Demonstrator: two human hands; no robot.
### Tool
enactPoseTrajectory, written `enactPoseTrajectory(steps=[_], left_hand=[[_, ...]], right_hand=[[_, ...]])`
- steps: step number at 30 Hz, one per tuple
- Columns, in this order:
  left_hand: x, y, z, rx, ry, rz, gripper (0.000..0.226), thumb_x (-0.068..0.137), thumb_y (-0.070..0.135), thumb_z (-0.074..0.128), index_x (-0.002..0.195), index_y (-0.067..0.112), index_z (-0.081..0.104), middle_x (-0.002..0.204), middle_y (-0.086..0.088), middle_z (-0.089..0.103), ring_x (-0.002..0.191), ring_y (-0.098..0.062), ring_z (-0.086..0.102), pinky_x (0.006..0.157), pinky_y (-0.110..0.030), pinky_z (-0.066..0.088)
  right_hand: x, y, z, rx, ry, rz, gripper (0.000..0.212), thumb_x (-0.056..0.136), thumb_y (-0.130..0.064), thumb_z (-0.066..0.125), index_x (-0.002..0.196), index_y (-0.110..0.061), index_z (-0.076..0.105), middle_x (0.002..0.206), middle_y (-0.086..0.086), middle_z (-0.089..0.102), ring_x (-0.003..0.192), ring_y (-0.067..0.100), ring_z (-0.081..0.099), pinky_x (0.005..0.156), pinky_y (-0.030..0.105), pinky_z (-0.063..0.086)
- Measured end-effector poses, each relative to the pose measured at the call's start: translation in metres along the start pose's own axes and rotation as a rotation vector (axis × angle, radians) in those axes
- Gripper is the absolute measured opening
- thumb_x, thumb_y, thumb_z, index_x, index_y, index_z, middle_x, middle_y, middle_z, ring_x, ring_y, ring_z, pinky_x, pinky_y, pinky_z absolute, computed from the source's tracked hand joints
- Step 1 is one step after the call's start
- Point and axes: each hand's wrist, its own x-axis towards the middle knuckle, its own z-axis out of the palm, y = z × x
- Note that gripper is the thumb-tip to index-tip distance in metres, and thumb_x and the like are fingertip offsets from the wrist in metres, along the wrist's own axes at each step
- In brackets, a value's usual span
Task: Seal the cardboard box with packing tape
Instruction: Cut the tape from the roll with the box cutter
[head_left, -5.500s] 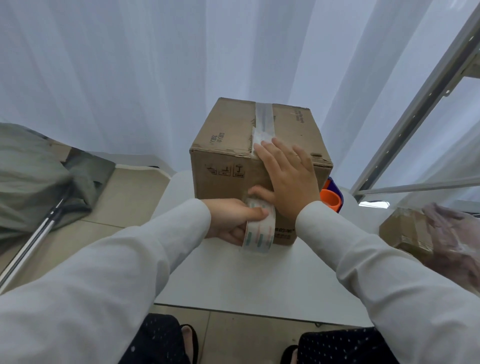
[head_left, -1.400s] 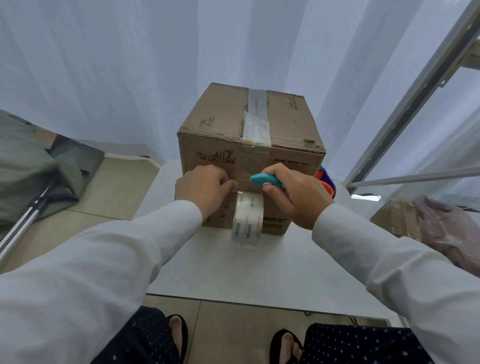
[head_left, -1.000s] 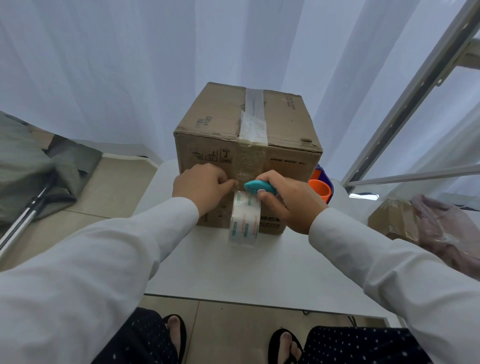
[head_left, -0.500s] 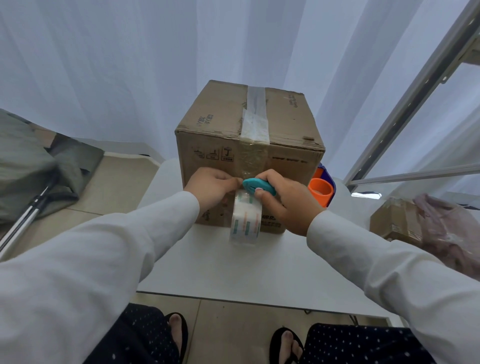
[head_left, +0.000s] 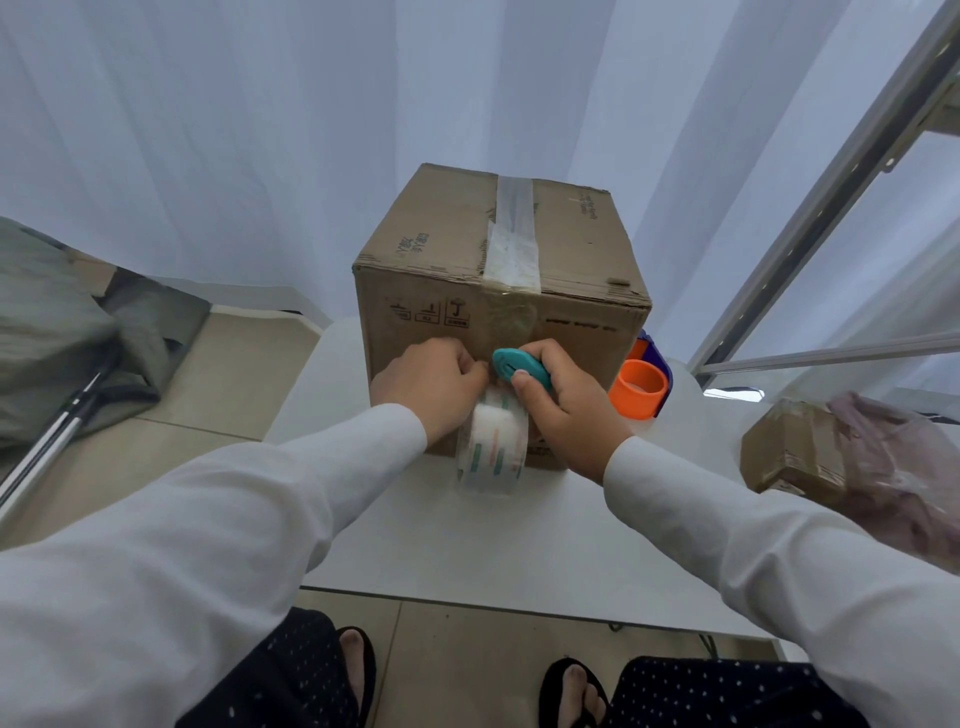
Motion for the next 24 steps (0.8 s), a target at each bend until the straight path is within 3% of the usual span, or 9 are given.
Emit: enactPoseTrajectory(steps=[6, 11, 16, 19, 20, 22, 24], left_hand=[[0.003, 0.003, -0.005, -0.026, -0.068, -0.085, 0.028, 0.085, 0.042, 0.048, 0.063, 0.025, 0.049, 0.088, -0.006, 0.066, 0.092, -0.031, 0.06, 0.073, -0.03, 0.041], [0.006, 0.003, -0.005, -0.085, -0.051, -0.123, 0.03, 0.085, 0.043, 0.051, 0.06, 0.025, 0.051, 0.089, -0.006, 0.065, 0.092, -0.031, 0.06, 0.079, -0.033, 0.044], [0.007, 0.003, -0.008, -0.267, -0.072, -0.197, 0.037, 0.082, 0.037, 0.057, 0.052, 0.017, 0.051, 0.068, -0.004, 0.058, 0.081, -0.03, 0.058, 0.075, -0.031, 0.043], [0.001, 0.008, -0.009, -0.409, -0.186, -0.243, 0.025, 0.084, 0.034, 0.058, 0.072, 0.012, 0.06, 0.084, -0.011, 0.064, 0.083, -0.029, 0.06, 0.074, -0.031, 0.044], [-0.002, 0.011, -0.009, -0.467, -0.257, -0.283, 0.029, 0.082, 0.037, 0.061, 0.087, 0.008, 0.061, 0.093, -0.013, 0.066, 0.085, -0.028, 0.062, 0.075, -0.033, 0.048], [-0.008, 0.013, -0.008, -0.53, -0.406, -0.387, 0.058, 0.077, 0.042, 0.066, 0.116, 0.003, 0.049, 0.103, -0.014, 0.065, 0.083, -0.023, 0.063, 0.064, -0.033, 0.052], [-0.012, 0.011, -0.006, -0.52, -0.506, -0.406, 0.062, 0.078, 0.042, 0.066, 0.122, 0.004, 0.045, 0.098, -0.011, 0.065, 0.083, -0.021, 0.063, 0.067, -0.033, 0.054]], right_hand=[[-0.002, 0.001, 0.001, 0.136, -0.005, 0.095, 0.021, 0.097, -0.023, 0.041, 0.115, -0.015, 0.045, 0.099, -0.001, 0.055, 0.084, 0.012, 0.056, 0.063, 0.018, 0.047], [-0.002, 0.003, 0.005, 0.221, 0.017, 0.172, 0.02, 0.097, -0.025, 0.04, 0.115, -0.018, 0.045, 0.113, 0.007, 0.059, 0.095, 0.02, 0.06, 0.072, 0.034, 0.058], [0.001, 0.004, 0.009, 0.284, 0.061, 0.241, 0.016, 0.096, -0.028, 0.041, 0.111, -0.023, 0.046, 0.111, 0.005, 0.062, 0.097, 0.02, 0.06, 0.081, 0.044, 0.055], [0.001, 0.004, 0.009, 0.291, 0.049, 0.222, 0.016, 0.097, -0.026, 0.041, 0.111, -0.021, 0.045, 0.102, -0.002, 0.06, 0.089, 0.013, 0.059, 0.072, 0.029, 0.056], [0.0, 0.003, 0.008, 0.263, 0.044, 0.2, 0.016, 0.097, -0.025, 0.041, 0.111, -0.02, 0.046, 0.097, -0.004, 0.058, 0.085, 0.011, 0.058, 0.066, 0.024, 0.054], [-0.001, 0.003, 0.007, 0.196, 0.047, 0.168, 0.016, 0.096, -0.025, 0.042, 0.111, -0.018, 0.046, 0.097, -0.002, 0.058, 0.085, 0.012, 0.057, 0.066, 0.019, 0.05], [-0.001, 0.001, 0.005, 0.111, 0.054, 0.131, 0.019, 0.096, -0.026, 0.042, 0.113, -0.018, 0.047, 0.101, -0.001, 0.059, 0.089, 0.014, 0.059, 0.071, 0.021, 0.049]])
